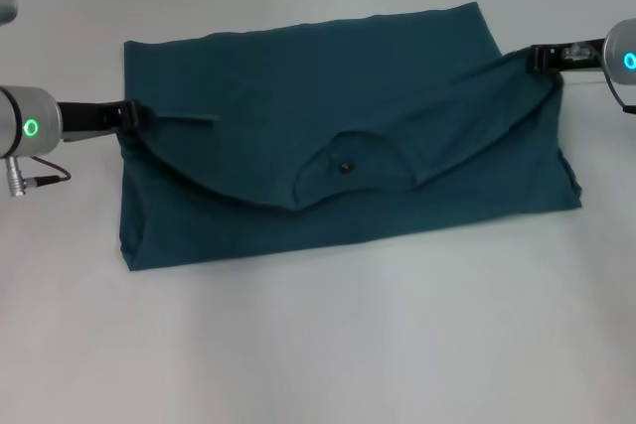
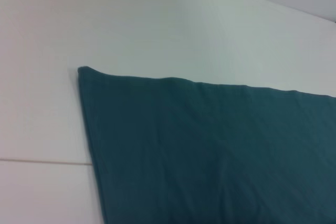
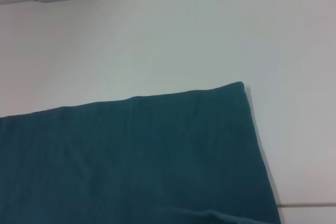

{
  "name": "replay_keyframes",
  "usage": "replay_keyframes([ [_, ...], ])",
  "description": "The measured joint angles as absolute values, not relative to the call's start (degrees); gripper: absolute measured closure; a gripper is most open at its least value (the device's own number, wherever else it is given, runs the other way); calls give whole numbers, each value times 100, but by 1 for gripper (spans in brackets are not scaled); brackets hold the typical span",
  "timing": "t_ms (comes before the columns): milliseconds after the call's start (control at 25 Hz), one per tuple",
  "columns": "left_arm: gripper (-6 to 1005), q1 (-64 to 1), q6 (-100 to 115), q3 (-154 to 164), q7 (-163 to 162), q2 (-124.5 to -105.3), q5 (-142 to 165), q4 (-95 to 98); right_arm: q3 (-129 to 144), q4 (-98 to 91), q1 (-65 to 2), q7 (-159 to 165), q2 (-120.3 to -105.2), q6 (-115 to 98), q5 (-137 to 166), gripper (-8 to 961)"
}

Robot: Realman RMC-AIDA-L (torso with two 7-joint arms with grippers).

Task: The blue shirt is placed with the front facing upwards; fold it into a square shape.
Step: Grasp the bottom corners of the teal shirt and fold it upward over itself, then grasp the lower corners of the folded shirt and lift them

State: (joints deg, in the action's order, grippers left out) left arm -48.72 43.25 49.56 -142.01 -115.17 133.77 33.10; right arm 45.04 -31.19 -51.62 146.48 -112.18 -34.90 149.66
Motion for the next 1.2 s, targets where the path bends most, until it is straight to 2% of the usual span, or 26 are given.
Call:
replay_keyframes([
  [80,793,-4867,4375,4954,-14298,-11518,13377,3308,4509,-3123,-5171,14638,-11210,-3491,14967,844],
  [320,597,-4805,4502,4936,-14547,-11517,13377,3340,4585,-3139,-5193,14697,-11126,-3565,14968,633],
  [520,366,-4580,4833,4886,-14901,-11557,13302,3755,4460,-3286,-5105,14865,-11055,-3964,14878,446],
  [600,349,-4317,5105,4827,-14987,-11651,13121,4241,4336,-3588,-4921,14826,-11071,-4356,14658,385],
  [760,315,-3755,5756,4606,-14965,-11796,12515,4881,4270,-4327,-4288,14476,-11203,-5105,13704,263],
  [840,315,-3605,6003,4479,-14950,-11781,12259,4861,4222,-4506,-3925,14174,-11234,-5571,12978,253],
  [1000,315,-3302,6518,4135,-14927,-11738,11872,4624,3946,-4407,-3223,13709,-11153,-6570,11571,232],
  [1200,316,-3130,6792,3927,-14817,-11714,11812,4298,3531,-4091,-2723,13365,-10973,-7710,10857,336],
])
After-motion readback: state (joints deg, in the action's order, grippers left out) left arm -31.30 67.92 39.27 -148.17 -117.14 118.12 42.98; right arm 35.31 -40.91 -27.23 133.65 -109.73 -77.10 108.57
